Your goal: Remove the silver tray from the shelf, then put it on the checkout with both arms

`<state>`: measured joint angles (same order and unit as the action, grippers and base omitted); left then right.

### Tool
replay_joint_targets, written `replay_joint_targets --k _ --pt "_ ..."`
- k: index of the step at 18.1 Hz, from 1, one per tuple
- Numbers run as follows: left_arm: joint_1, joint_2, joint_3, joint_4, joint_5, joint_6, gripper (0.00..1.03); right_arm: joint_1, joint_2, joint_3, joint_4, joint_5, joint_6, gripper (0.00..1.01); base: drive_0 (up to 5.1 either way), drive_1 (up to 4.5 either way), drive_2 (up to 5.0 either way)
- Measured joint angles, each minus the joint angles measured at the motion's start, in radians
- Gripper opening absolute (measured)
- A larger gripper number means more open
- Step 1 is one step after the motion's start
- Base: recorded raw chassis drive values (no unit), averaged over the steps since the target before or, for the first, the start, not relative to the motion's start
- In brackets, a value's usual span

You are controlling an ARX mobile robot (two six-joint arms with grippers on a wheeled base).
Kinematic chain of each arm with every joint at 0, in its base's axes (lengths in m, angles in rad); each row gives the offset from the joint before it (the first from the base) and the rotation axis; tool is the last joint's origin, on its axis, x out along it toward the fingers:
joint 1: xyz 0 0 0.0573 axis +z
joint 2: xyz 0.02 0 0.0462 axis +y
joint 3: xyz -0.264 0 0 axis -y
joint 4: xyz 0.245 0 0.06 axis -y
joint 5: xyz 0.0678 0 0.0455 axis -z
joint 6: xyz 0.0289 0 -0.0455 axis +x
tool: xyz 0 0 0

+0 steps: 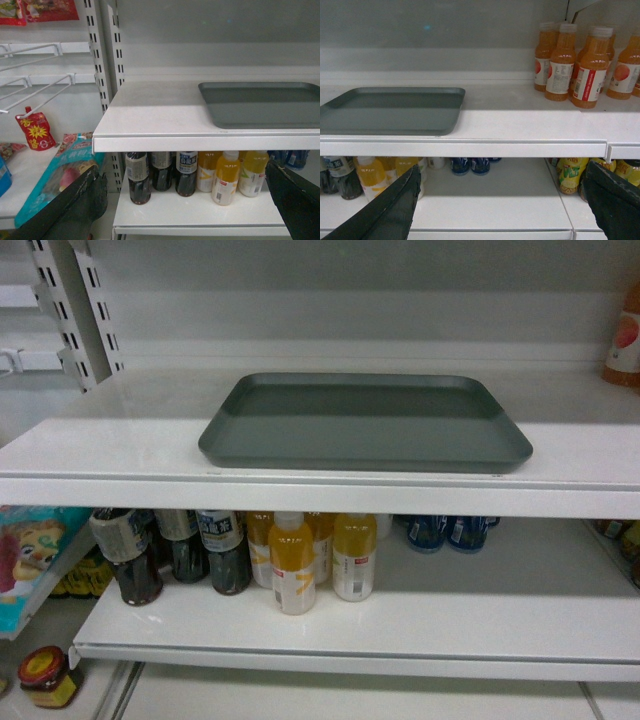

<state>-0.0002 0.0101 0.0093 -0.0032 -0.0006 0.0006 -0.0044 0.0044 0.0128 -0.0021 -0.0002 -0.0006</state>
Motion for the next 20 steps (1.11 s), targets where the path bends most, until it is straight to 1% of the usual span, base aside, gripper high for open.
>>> replay_joint_targets --k 15,20 --pt "0.0 0.0 0.0 0.0 0.0 0.0 0.98 0.0 0.0 0.0 0.0 0.0 0.0 0.98 0.1 4.35 -4.2" --pt "0.0 0.0 0.0 -0.001 0.0 0.0 0.98 0.0 0.0 0.0 -0.001 0.0 0.0 0.98 0.0 0.0 0.0"
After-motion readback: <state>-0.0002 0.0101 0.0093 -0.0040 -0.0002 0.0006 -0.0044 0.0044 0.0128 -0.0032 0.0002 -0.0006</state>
